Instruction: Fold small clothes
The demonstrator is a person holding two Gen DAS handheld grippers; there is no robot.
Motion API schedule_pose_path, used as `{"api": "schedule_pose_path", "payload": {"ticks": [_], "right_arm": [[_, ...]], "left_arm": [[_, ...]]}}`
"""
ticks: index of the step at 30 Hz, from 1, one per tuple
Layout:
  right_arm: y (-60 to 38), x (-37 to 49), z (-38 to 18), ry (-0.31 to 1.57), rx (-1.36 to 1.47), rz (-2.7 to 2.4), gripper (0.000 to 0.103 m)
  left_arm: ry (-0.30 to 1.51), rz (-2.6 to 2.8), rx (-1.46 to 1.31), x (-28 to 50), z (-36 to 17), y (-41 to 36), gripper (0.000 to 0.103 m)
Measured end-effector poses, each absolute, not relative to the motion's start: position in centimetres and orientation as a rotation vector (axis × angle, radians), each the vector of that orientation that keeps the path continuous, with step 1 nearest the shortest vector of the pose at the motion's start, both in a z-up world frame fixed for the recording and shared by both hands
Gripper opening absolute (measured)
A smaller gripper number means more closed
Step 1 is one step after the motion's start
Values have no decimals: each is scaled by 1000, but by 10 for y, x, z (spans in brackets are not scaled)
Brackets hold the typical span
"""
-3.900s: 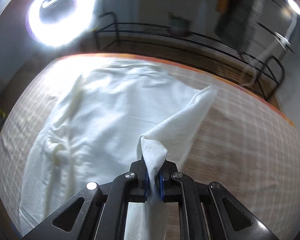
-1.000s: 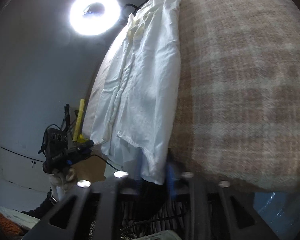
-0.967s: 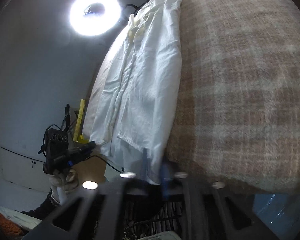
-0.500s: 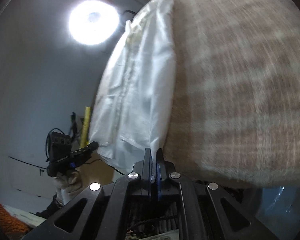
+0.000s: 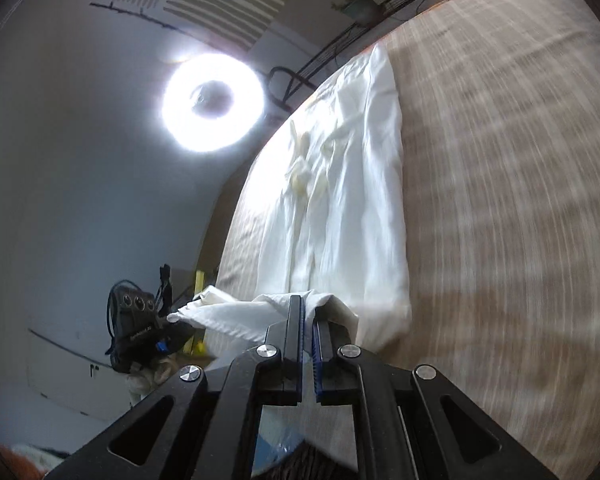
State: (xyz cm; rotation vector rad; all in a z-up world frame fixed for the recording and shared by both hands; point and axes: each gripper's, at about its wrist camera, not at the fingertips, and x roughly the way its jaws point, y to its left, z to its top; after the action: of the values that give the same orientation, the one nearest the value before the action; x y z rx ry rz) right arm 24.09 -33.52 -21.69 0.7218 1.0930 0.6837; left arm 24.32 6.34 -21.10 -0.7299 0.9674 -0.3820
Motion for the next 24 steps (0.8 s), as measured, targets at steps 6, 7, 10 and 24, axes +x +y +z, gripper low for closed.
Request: {"api": "schedule_pose_path", "payload": {"ticks": [6,7,10,24], "right_arm": [[-316,296,-225,1133,658,592,1],[-315,303,-227,1144,651,578,1],[-312,321,-241,1189,629,525,1],[-306,327,-229,1142,530,539,38]], "left_arm": [[1001,-328,-712,282,-233,70,4],[1008,-322,-715,288,-238,72,4],[1021,-320,-703,299,-246,71,4],[927,-339,-658,308,-228,84,51]]}}
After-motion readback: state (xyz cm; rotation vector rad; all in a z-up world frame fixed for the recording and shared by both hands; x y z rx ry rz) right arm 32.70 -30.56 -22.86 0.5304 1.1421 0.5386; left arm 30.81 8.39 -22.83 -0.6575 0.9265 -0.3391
